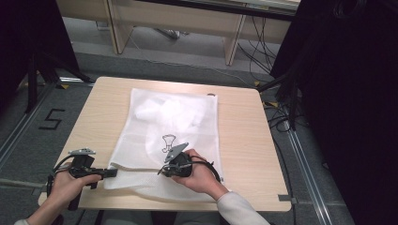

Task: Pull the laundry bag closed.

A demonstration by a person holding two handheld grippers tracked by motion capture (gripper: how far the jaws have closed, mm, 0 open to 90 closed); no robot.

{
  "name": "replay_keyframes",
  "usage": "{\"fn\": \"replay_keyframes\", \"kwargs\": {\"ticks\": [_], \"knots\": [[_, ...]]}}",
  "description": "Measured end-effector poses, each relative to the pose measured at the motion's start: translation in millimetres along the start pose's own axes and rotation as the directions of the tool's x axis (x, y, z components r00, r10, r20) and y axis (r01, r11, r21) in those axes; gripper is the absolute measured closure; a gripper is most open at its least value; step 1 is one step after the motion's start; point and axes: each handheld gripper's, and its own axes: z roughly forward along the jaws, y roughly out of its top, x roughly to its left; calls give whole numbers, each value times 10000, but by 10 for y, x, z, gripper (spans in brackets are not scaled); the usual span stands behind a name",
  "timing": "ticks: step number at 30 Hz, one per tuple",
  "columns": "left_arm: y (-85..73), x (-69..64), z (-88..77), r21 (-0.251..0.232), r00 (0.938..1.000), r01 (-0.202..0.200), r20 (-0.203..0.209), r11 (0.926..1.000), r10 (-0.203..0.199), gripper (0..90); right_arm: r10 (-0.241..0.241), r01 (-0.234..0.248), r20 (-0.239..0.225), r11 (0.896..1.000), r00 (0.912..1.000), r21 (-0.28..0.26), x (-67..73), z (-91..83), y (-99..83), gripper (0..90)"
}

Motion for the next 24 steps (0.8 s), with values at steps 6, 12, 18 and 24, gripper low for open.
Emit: {"fn": "replay_keyframes", "kwargs": {"ticks": [6, 12, 18, 24], "knots": [[0, 1, 0, 4, 10000, -6, -15, 10000, 6, 860, -26, 26, -1, 10000, 10000, 67, -12, -20, -15, 828], [0, 1, 0, 4, 10000, -8, -19, 10000, 8, 860, 89, -89, -11, 9999, 10000, 71, -22, -36, -37, 828], [0, 0, 0, -24, 10000, -1, -1, 10000, 1, 860, -79, 79, -73, 10000, 9999, -8, -33, -39, -41, 828], [1, -3, 1, -8, 10000, -14, -12, 10000, 14, 860, 29, -29, -47, 10000, 10000, -72, -38, -49, -59, 828]]}}
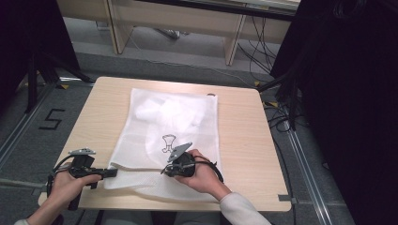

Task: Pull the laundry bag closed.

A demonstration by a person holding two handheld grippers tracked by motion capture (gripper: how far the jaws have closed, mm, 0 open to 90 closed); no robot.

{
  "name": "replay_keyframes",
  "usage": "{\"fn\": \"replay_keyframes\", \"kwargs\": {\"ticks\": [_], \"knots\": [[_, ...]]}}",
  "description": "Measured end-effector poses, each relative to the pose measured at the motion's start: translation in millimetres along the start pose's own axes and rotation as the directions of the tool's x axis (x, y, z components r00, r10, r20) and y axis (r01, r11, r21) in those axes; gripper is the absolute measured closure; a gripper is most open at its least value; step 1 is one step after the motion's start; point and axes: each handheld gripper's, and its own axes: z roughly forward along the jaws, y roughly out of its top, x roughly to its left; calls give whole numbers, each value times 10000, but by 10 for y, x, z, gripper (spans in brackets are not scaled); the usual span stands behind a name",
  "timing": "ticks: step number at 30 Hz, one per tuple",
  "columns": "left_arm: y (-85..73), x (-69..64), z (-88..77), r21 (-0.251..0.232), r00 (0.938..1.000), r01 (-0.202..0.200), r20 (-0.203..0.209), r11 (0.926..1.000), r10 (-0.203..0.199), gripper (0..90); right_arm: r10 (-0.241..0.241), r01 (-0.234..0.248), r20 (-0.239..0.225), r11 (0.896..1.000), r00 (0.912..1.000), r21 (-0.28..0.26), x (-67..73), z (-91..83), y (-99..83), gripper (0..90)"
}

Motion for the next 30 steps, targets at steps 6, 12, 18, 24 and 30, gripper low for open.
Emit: {"fn": "replay_keyframes", "kwargs": {"ticks": [6, 12, 18, 24, 30], "knots": [[0, 0, -1, 0, 10000, 24, 17, 10000, -24, 861, 8, -8, 8, 10000, 10000, 30, -2, -8, 2, 828], [0, 2, -3, 9, 10000, 24, -7, 10000, -24, 860, 35, -35, -1, 9999, 10000, 96, -10, -19, -14, 828], [0, 0, -2, -7, 10000, 29, 5, 10000, -29, 860, 75, -75, 59, 10000, 10000, 20, -15, -34, -37, 828], [0, 0, -1, 5, 10000, 10, -22, 10000, -10, 860, 168, -168, 54, 9999, 9998, 33, -19, -50, -57, 828], [-1, 0, -1, -34, 10000, 32, 7, 10000, -32, 860, 162, -163, 87, 9999, 9998, 42, -30, -70, -77, 828]]}}
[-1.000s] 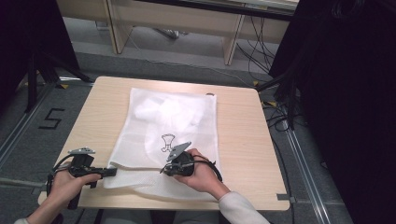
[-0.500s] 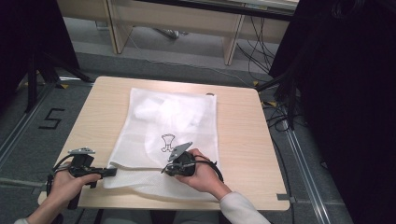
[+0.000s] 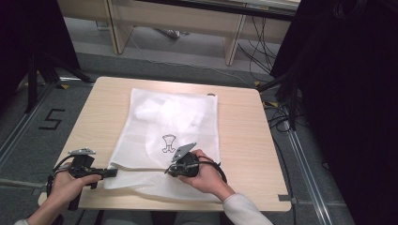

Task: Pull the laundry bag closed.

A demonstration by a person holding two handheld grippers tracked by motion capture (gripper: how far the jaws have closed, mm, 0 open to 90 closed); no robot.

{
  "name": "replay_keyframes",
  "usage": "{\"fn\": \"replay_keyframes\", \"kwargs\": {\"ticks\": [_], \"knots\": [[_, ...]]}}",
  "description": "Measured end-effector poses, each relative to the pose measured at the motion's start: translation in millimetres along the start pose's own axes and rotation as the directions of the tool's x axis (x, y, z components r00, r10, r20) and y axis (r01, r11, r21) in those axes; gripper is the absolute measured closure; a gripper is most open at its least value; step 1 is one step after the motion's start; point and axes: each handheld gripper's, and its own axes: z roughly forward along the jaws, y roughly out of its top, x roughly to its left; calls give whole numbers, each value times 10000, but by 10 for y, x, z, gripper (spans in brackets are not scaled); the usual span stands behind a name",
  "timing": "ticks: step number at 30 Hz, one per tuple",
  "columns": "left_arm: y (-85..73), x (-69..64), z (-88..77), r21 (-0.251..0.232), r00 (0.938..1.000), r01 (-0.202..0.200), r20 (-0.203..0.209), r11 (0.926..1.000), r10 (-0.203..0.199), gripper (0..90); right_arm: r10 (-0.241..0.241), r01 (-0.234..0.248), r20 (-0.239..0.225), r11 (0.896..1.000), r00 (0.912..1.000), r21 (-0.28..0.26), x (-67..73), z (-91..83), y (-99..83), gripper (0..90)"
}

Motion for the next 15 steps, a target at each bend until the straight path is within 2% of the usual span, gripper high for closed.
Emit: {"fn": "replay_keyframes", "kwargs": {"ticks": [3, 4, 15], "knots": [[-1, 2, 0, 0, 10000, 27, 5, 10000, -27, 860, -15, 15, -3, 10000, 10000, 28, -3, -4, -4, 828], [-1, 2, 0, 0, 10000, 27, 5, 10000, -27, 861, 155, -155, -19, 9998, 9999, 82, -1, -15, -8, 828], [-1, 4, 0, 28, 10000, 33, -2, 10000, -33, 860, 20, -19, -54, 9999, 10000, 129, -16, -41, -36, 828]]}}
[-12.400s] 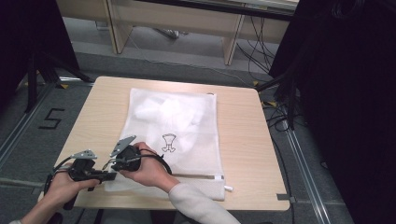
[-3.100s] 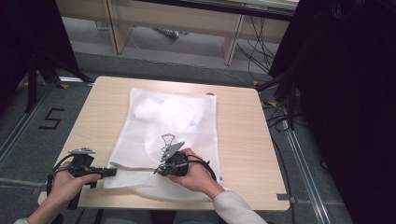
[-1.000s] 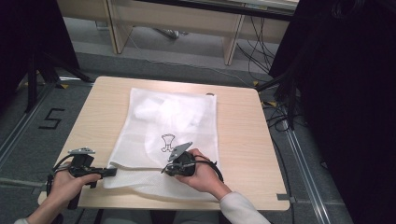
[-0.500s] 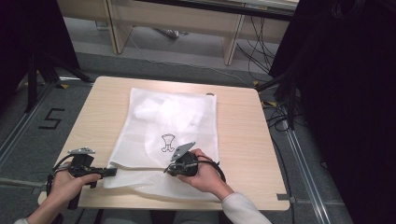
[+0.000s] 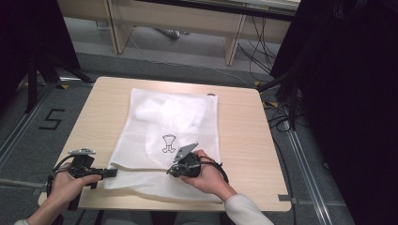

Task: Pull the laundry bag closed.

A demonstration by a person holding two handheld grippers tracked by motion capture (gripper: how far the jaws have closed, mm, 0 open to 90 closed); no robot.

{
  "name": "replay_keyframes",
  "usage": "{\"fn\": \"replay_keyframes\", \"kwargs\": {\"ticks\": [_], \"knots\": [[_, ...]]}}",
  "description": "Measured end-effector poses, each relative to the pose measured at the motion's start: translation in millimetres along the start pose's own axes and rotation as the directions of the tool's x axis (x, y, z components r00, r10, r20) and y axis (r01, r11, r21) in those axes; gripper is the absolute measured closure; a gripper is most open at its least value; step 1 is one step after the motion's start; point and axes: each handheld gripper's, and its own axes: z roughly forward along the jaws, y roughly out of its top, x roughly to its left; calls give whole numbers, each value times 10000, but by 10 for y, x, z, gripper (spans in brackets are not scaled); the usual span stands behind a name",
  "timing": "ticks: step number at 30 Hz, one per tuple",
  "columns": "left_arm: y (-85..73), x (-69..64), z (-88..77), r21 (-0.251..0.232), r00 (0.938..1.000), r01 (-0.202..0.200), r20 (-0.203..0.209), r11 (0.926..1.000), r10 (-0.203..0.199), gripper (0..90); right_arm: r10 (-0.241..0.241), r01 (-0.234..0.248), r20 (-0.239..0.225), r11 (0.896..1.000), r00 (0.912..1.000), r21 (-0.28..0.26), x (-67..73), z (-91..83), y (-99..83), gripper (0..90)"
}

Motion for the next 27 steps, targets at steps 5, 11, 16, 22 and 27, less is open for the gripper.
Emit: {"fn": "replay_keyframes", "kwargs": {"ticks": [5, 11, 16, 22, 27], "knots": [[0, -1, 0, 1, 10000, -1, 1, 10000, 1, 860, 35, -35, 4, 9999, 10000, -113, 2, 2, -8, 828], [-1, 2, 0, -15, 10000, 13, 3, 10000, -13, 860, 12, -12, 33, 10000, 10000, 9, -13, -26, -25, 828], [0, 1, 0, 5, 10000, 8, -15, 10000, -8, 860, -7, 7, 42, 10000, 10000, -35, -15, -35, -44, 828], [-1, 1, 0, 14, 10000, -3, -23, 10000, 3, 860, 28, -28, 7, 10000, 10000, -57, -14, -43, -54, 828], [0, 0, 0, 12, 10000, -13, -21, 10000, 13, 860, 70, -70, -16, 10000, 10000, -54, -7, -49, -56, 828]]}}
